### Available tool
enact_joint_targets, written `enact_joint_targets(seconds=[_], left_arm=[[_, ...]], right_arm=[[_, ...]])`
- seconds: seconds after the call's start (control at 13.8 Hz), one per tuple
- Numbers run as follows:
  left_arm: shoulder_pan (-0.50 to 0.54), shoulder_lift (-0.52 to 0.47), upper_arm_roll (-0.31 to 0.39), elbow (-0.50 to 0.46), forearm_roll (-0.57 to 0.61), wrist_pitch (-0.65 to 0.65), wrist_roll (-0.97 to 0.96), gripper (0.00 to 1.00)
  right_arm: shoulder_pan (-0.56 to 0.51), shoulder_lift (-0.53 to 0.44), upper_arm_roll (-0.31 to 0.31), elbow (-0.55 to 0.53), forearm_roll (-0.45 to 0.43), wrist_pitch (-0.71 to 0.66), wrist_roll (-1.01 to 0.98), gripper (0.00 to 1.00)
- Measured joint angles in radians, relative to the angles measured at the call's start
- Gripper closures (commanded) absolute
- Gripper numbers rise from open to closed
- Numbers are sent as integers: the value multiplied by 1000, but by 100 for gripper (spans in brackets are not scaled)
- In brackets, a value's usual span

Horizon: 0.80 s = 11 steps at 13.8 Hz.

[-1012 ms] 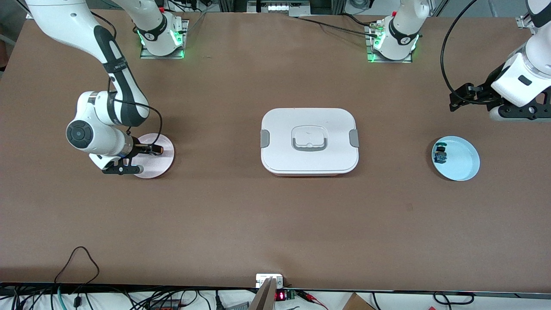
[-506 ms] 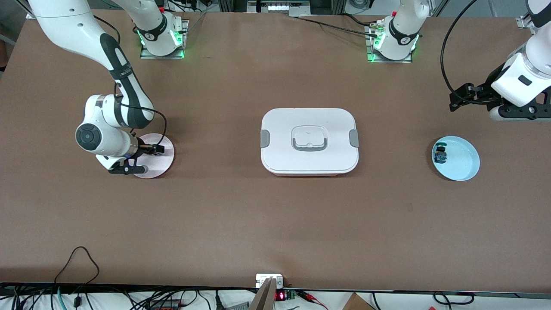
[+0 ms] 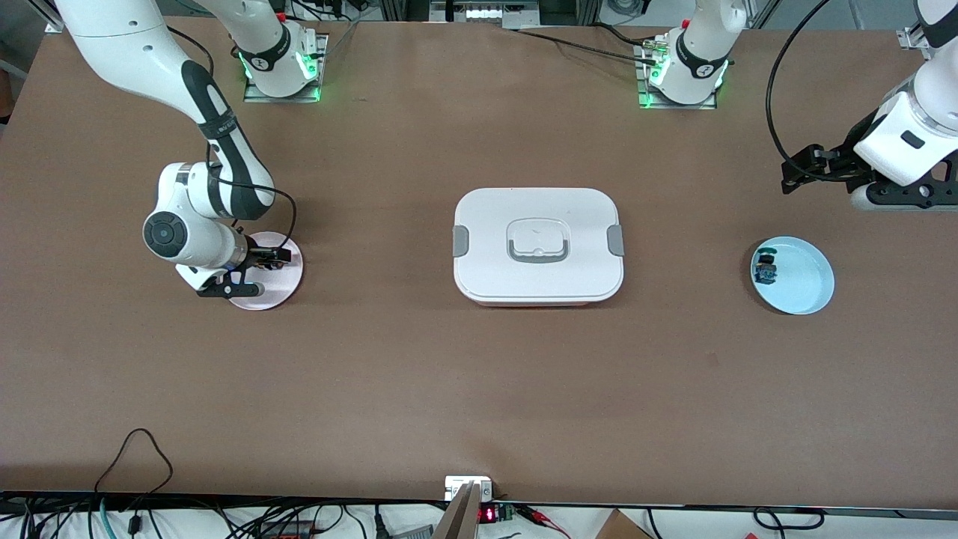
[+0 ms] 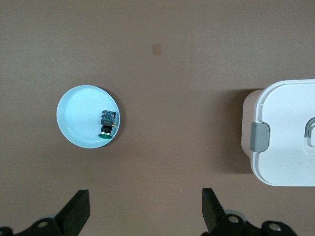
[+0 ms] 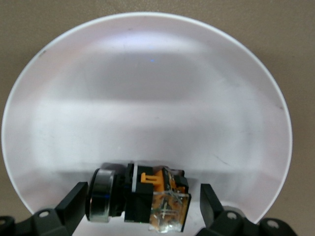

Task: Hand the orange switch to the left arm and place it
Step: 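Close the right gripper on the orange switch and lift it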

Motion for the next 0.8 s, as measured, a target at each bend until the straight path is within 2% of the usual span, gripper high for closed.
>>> enact_joint_targets(seconds=[0.07,0.14,0.22,0.43,0.58,0.8], left_arm=[[0,0,0,0,0,0,0,0],[0,0,0,0,0,0,0,0],[0,0,0,0,0,0,0,0],[0,0,0,0,0,0,0,0],[0,0,0,0,0,0,0,0],[0,0,-1,0,0,0,0,0]], right_arm=[[1,0,0,0,0,0,0,24],[1,0,0,0,0,0,0,41],[1,0,0,0,0,0,0,52],[1,-2,0,0,2,0,0,73],[1,-2,0,0,2,0,0,82],[0,-12,0,6,2,0,0,87]])
